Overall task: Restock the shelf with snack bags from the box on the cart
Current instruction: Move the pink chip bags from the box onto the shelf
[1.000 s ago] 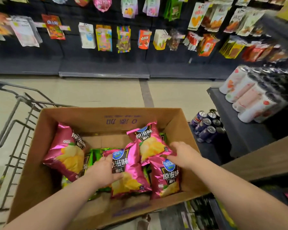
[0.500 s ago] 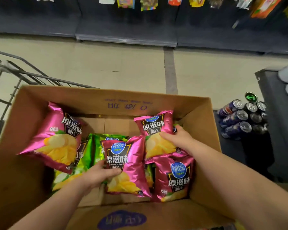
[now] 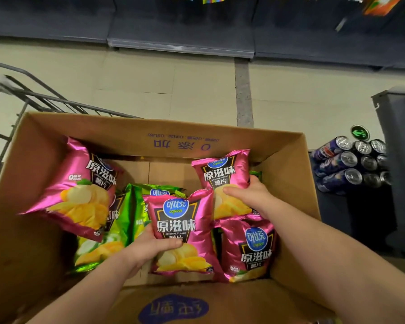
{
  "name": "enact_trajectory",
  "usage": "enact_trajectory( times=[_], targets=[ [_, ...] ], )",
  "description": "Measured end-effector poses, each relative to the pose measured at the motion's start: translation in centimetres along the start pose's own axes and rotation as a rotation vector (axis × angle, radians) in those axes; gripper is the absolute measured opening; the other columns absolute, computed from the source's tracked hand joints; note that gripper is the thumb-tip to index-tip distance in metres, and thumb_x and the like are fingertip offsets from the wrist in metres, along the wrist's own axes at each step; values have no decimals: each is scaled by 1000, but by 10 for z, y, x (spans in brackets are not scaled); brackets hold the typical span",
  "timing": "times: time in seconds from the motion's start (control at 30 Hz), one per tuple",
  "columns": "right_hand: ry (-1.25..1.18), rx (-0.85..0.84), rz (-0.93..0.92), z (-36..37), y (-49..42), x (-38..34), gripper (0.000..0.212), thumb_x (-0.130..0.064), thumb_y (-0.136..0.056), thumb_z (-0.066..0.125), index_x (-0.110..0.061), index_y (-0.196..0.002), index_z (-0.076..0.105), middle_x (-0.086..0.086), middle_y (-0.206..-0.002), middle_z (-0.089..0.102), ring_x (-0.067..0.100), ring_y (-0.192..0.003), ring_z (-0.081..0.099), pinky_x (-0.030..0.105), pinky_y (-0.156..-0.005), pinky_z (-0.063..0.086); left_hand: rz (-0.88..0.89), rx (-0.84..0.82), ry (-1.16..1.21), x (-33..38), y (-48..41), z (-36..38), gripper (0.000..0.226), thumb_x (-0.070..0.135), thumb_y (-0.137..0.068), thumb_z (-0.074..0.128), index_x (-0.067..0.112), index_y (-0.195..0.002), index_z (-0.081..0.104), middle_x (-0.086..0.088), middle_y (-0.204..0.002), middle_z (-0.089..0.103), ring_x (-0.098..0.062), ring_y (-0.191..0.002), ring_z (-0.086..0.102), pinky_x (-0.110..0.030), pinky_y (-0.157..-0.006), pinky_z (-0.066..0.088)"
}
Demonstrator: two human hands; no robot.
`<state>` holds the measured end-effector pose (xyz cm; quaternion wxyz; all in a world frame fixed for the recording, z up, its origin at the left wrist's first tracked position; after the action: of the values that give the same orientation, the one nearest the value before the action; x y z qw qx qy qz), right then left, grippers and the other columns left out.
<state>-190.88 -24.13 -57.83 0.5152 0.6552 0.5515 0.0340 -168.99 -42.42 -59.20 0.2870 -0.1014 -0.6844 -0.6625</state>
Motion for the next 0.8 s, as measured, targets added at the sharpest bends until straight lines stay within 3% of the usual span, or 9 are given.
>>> enact_trajectory(
  times=[0.1,0.2,0.27,0.37,0.5,0.57,0.63,0.67,0.8],
  targets=[
    [-13,64,-41,-7,10,-8,80,-41,-65,81,-16,-132,45,3,-125,57,23,-113,56,34,-97,47,28,37,28,6,5,-4,94,11,-58,89,12,-135,34,0,-96,63,-13,-81,62,-16,-49,51],
    [1,125,-86,-20,29,-21,84,-43,-63,81,-17,-133,43,4,-130,57,24,-117,55,36,-99,45,46,59,73,13,14,-14,85,4,-71,81,11,-140,31,-1,-95,62,-14,-79,62,-16,-46,51],
    [2,161,-105,-29,43,-28,87,-45,-62,81,-18,-134,41,2,-129,57,24,-118,55,35,-99,45,101,45,69,27,25,-21,93,22,-62,89,14,-137,35,1,-98,65,-15,-83,65,-19,-57,54],
    [-13,229,-163,-45,73,-43,81,-42,-66,80,-18,-133,41,-4,-112,56,20,-110,56,26,-88,42,198,47,29,46,43,-36,133,51,-18,94,15,-135,42,-5,-113,69,-24,-97,69,-40,-86,56],
    [-60,326,-220,-64,120,-54,81,-42,-65,80,-19,-133,42,-5,-107,54,21,-109,56,26,-89,41,352,38,30,79,75,-46,97,33,-48,90,14,-131,45,-1,-107,68,-17,-91,67,-24,-67,56],
    [-80,376,-229,-72,146,-55,83,-44,-61,81,-19,-131,44,-3,-115,59,22,-110,58,30,-94,44,397,20,42,92,87,-45,94,35,-46,87,15,-128,46,-2,-107,68,-19,-92,67,-29,-72,54],
    [-106,436,-238,-80,173,-54,85,-44,-58,81,-19,-131,45,0,-119,61,23,-111,58,36,-99,45,440,11,44,104,102,-45,77,27,-59,87,16,-124,47,-2,-103,68,-19,-90,66,-33,-75,53],
    [-113,472,-242,-85,188,-52,84,-43,-59,82,-19,-131,45,0,-119,61,23,-112,58,36,-100,45,461,6,33,110,106,-47,76,29,-60,87,16,-123,48,-2,-103,68,-20,-90,67,-35,-78,54],
    [-153,599,-264,-103,253,-39,76,-36,-65,82,-20,-130,45,-6,-105,55,19,-107,57,27,-90,42,558,-55,-71,132,117,-34,115,58,-27,88,21,-128,48,-5,-113,69,-26,-98,68,-47,-93,53]
  ],
)
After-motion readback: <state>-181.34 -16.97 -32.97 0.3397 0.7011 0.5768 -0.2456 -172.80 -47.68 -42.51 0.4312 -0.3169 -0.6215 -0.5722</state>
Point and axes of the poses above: each hand's wrist, its own y-axis away from the middle knuckle, its own z-axis out of the palm, x = y × z, the point moved 10 cm from there along -y, towards the middle knuckle
